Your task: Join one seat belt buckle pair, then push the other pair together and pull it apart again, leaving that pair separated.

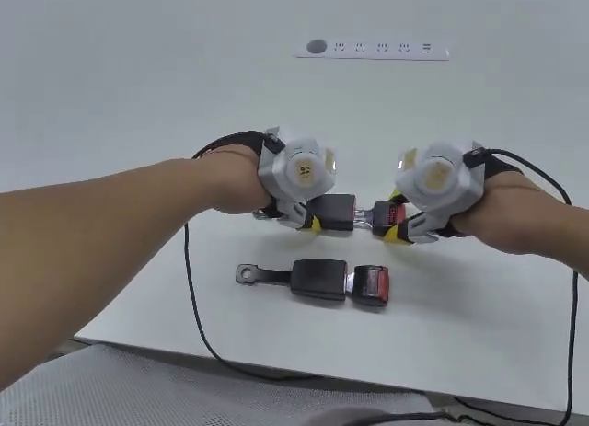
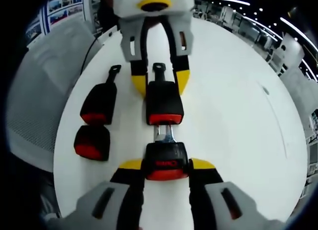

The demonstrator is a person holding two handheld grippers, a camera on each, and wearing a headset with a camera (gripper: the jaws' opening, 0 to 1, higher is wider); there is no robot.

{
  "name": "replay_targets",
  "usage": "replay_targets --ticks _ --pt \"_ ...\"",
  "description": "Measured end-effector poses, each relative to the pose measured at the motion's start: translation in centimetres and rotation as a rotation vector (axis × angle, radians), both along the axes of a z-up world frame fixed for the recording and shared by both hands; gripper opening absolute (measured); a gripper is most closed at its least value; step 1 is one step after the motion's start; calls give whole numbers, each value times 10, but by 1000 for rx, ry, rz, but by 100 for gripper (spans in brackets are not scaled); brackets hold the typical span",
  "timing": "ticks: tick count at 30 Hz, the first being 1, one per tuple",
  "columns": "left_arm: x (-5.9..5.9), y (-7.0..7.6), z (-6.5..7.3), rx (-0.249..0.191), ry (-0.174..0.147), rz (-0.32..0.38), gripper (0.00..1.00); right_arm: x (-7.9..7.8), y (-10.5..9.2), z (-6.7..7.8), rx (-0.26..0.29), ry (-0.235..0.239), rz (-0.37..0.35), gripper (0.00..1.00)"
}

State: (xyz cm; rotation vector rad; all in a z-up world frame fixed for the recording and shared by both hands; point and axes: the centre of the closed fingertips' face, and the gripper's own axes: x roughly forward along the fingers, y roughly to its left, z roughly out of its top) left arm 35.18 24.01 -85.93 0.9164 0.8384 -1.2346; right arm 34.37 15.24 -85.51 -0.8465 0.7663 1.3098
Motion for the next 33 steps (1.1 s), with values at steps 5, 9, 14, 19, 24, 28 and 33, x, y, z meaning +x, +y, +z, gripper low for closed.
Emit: replay_targets --ticks 5,9,14,19,24,28,33 --pt "-1 -1 0 11 2 -2 32 -1 -24 0 -20 -4 -1 34" --pt "-2 -1 0 10 6 -1 32 -5 -44 -1 -39 -5 4 35" --pt "-4 -3 2 4 0 5 32 -9 -72 -1 -52 -3 -7 35" --pt "-7 -3 4 -6 -5 -6 32 -8 -98 -1 -68 0 -44 35" --pt "-8 -5 6 -21 -10 -11 33 -7 -113 -2 -97 -4 -47 35" --pt "-9 -7 7 -2 -21 -53 33 -7 -115 -2 -107 -8 -45 36" --pt "-7 -7 8 2 -15 -17 33 -5 -113 -2 -135 -25 -64 37"
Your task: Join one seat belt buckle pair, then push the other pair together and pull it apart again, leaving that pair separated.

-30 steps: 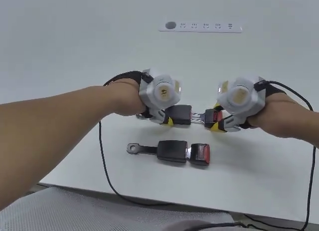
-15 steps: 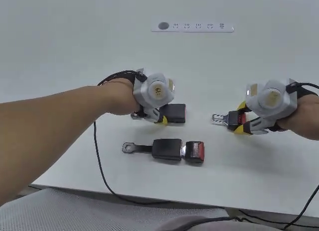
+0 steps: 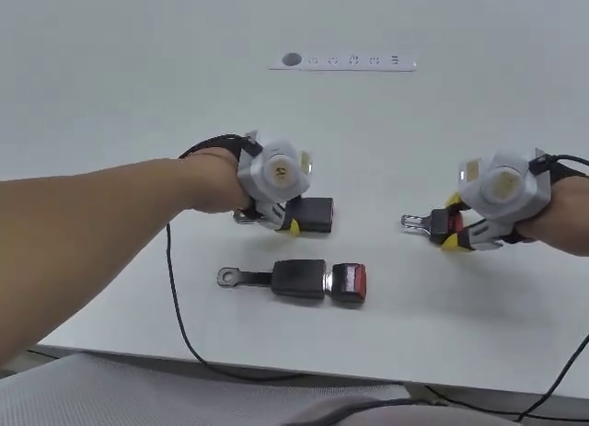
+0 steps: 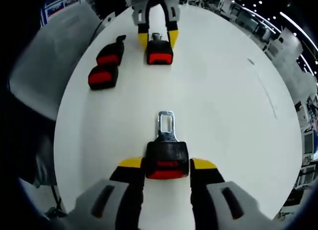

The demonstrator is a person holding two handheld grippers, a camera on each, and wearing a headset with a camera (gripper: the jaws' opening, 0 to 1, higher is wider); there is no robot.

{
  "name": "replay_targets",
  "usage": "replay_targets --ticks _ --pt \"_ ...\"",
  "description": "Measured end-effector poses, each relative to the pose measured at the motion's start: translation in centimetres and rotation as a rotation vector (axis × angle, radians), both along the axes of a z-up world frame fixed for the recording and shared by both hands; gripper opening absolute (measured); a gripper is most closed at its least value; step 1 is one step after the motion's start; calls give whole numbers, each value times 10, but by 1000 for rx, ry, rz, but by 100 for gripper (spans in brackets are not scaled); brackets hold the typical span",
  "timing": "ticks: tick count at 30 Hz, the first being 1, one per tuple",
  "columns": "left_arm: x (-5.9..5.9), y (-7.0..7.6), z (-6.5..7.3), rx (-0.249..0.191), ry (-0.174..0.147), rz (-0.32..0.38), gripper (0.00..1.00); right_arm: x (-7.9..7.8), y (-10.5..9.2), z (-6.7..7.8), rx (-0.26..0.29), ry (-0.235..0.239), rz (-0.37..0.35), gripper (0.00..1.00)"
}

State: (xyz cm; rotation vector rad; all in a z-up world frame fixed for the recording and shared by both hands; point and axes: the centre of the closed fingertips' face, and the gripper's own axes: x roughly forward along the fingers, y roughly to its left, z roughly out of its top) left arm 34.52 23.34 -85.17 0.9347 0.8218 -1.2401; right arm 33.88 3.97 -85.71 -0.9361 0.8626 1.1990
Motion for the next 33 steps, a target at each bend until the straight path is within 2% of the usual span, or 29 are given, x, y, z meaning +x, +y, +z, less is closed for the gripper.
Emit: replay_targets --ticks 2,4,8,10,11,12,14,16,21,24,26,27,29,33 --pt "1 1 0 -22 -14 24 33 2 -1 1 -8 -17 -9 40" --pt "-1 5 1 -23 -18 32 33 4 -2 2 -19 -39 -17 44" --pt "-6 14 10 -38 -29 65 34 3 -1 10 20 -46 -71 48" --pt "-3 17 26 -96 -92 102 34 3 1 17 51 -67 -93 52" --pt "-2 18 32 -125 -109 125 34 1 2 21 68 -68 -108 53" --pt "-5 23 38 -160 -110 164 34 1 4 27 99 -85 -132 54" --pt "-10 32 41 -162 -116 178 34 -7 3 32 120 -80 -144 56" --pt "-16 45 45 -162 -137 201 35 -15 4 36 142 -77 -161 56" --pt "-43 72 57 -203 -139 278 43 -35 10 45 194 -81 -181 62" --pt "-58 85 64 -225 -140 326 50 -47 15 52 220 -88 -185 68" --pt "-67 95 68 -237 -138 361 58 -52 18 58 247 -97 -195 71" --pt "-70 100 70 -244 -144 380 62 -56 19 60 259 -89 -211 72" --pt "-78 109 75 -262 -144 426 64 -61 20 63 279 -79 -248 73" --pt "-89 128 79 -276 -151 485 70 -70 22 69 313 -92 -277 80"
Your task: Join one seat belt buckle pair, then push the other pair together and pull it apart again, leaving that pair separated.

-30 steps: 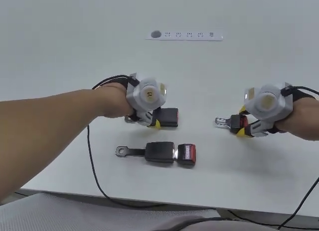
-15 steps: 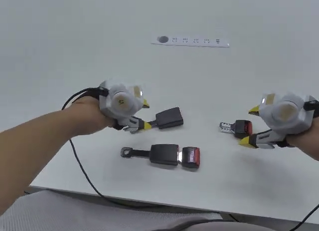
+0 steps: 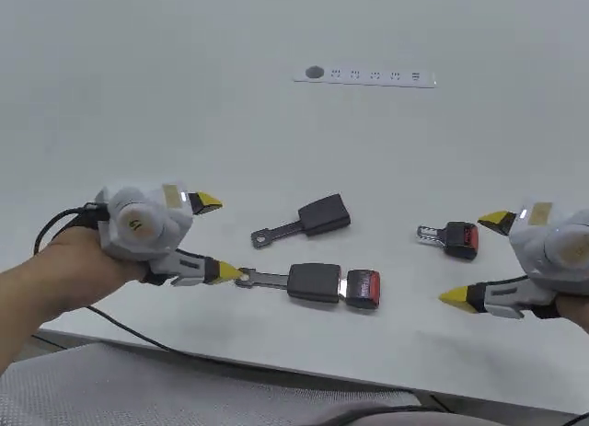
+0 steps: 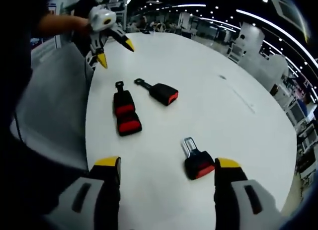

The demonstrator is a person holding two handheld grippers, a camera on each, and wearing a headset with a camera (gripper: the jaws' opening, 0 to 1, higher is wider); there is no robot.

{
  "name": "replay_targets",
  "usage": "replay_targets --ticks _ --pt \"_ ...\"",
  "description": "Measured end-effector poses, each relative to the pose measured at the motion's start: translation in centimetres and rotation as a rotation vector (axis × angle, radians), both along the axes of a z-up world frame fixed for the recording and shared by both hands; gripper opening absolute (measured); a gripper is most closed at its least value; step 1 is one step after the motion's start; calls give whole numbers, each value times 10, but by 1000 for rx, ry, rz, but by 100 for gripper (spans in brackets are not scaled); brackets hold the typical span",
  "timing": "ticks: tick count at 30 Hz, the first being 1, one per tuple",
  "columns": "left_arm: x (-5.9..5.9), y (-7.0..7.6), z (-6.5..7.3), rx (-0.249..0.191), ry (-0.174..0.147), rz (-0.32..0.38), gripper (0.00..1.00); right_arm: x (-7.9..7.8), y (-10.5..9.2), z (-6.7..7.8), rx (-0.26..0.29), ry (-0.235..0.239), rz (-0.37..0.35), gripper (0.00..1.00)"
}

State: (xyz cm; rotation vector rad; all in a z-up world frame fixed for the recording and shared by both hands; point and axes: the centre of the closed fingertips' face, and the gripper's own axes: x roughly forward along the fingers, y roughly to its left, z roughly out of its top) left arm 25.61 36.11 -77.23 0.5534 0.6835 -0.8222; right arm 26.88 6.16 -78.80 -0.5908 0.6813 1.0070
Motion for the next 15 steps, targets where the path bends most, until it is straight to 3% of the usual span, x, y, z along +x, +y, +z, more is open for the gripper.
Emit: replay_targets --ticks 4,6,8,12,15 --pt "-9 20 3 -30 5 65 77 -6 -2 -1 11 -12 -42 87" --pt "-15 27 2 -47 26 87 78 -11 -1 -6 8 -17 -43 88" --pt "-18 33 1 -51 19 112 81 -15 1 -7 6 -23 -37 91" --pt "-28 39 -2 -70 36 140 87 -18 4 -4 33 -23 -62 97" --pt "-31 40 -5 -79 40 161 93 -21 2 -6 4 -49 -73 100"
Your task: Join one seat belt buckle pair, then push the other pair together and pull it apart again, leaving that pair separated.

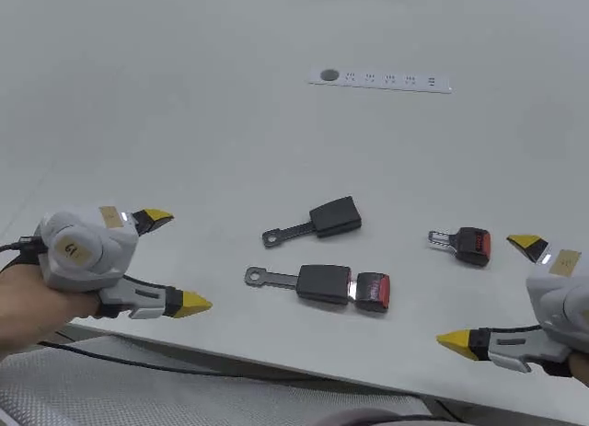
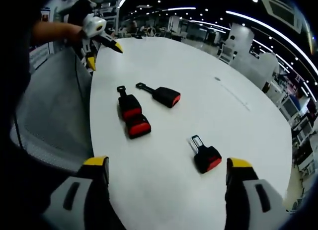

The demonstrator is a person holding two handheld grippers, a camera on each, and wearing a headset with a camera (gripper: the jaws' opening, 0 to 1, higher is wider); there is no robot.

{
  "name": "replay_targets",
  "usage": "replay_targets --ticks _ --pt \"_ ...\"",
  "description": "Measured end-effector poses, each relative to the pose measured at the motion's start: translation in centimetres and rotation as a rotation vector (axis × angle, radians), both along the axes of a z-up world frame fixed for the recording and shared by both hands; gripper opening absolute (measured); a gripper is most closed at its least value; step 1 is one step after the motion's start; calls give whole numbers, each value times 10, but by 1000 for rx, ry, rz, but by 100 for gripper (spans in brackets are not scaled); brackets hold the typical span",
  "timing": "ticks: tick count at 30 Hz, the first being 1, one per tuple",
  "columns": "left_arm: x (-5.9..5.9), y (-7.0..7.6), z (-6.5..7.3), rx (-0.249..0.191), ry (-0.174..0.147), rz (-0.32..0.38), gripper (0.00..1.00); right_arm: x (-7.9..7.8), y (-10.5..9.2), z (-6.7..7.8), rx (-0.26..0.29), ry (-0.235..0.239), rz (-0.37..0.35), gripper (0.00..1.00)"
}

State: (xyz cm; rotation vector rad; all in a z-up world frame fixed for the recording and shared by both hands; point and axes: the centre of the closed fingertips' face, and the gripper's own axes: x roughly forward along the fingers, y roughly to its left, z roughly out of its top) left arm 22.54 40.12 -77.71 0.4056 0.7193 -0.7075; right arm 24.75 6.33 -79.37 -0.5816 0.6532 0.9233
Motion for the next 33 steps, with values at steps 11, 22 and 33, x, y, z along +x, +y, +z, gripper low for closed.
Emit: replay_targets --ticks 11,22,33 --pt "-3 -4 0 -5 -71 -8 100 -3 -16 -1 -27 -13 -50 100" --pt "-4 -5 0 -6 -108 -1 100 -3 -17 4 -16 -22 -66 100" --pt "-10 -9 -8 12 -81 -23 100 -3 -14 4 4 -6 -92 100"
